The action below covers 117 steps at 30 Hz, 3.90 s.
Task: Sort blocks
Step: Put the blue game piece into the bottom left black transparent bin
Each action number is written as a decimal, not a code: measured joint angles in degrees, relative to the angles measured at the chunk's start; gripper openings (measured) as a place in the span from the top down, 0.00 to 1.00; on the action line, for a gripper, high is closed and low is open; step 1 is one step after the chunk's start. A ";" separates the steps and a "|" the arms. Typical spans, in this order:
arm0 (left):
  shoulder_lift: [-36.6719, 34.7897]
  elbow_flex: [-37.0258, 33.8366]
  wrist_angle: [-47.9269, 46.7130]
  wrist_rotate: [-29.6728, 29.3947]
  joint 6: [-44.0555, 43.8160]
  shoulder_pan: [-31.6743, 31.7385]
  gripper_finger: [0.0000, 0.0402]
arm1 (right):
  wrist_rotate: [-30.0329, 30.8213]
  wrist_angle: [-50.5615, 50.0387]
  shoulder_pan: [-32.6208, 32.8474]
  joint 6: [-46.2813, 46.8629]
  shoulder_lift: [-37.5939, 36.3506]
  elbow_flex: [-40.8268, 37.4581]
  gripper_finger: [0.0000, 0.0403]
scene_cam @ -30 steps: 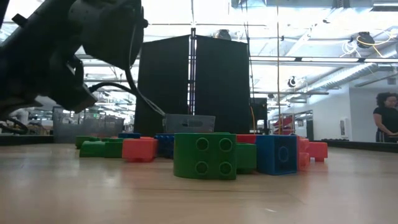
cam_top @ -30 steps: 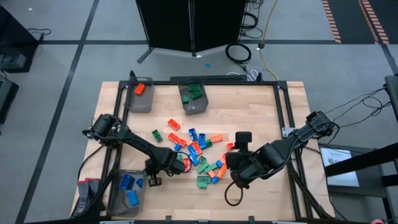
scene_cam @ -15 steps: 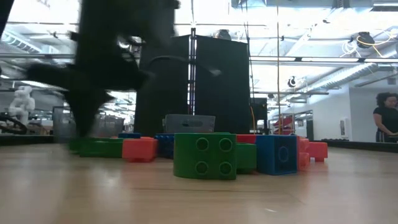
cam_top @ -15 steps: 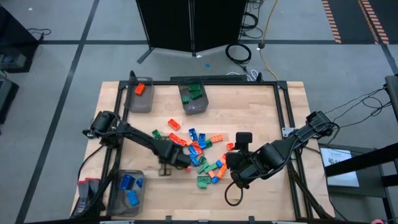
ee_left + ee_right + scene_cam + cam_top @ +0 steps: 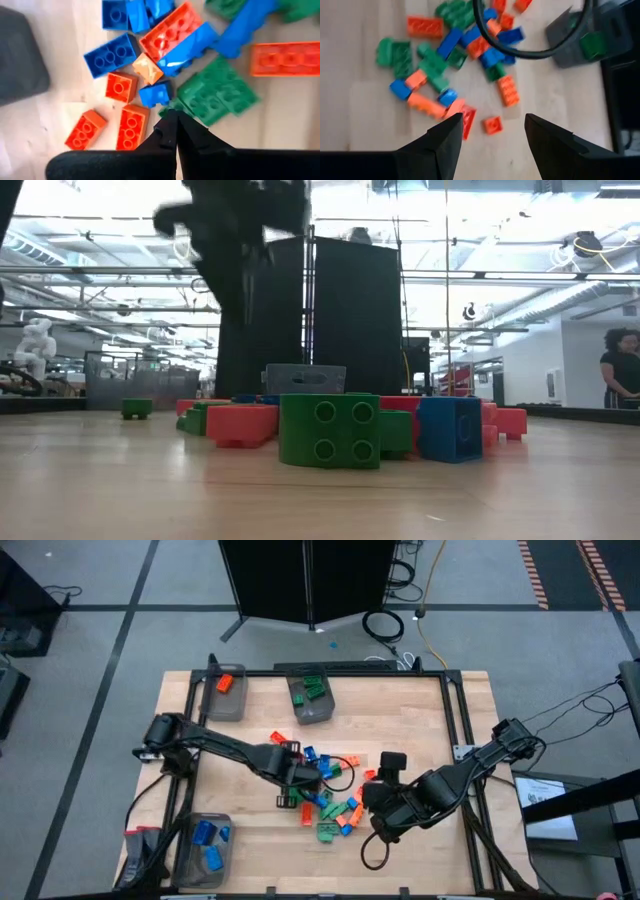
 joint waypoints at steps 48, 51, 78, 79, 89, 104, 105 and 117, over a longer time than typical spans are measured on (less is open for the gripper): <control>-38.46 0.00 -12.22 -19.86 -25.94 -34.04 1.00 | -19.06 54.99 -15.62 -6.75 23.17 -15.14 0.48; -38.46 0.00 -13.24 -19.82 -25.94 -34.04 1.00 | -19.41 52.48 -15.74 -6.30 21.47 -15.38 0.48; -38.84 -0.05 -15.10 -20.22 -25.66 -34.02 1.00 | -16.79 43.81 -15.89 -2.63 22.10 -15.56 0.66; -38.83 -0.05 -15.10 -20.22 -25.68 -34.02 1.00 | -16.80 43.79 -15.87 -3.29 21.81 -15.56 0.73; -38.81 -0.71 -14.53 -27.16 -25.92 -34.02 1.00 | -15.12 45.40 -15.57 -9.99 20.74 -11.86 0.83; -39.89 -16.28 9.74 -49.73 -8.42 -37.04 0.84 | 9.81 61.91 -7.79 -55.92 20.65 12.65 0.83; -39.95 -16.79 13.57 -50.04 -5.37 -37.01 0.80 | 11.58 61.24 -7.18 -56.68 20.65 13.24 0.83; -39.99 -25.83 53.17 -42.26 28.37 -35.02 0.38 | 28.74 57.55 4.37 -71.87 20.67 20.09 0.83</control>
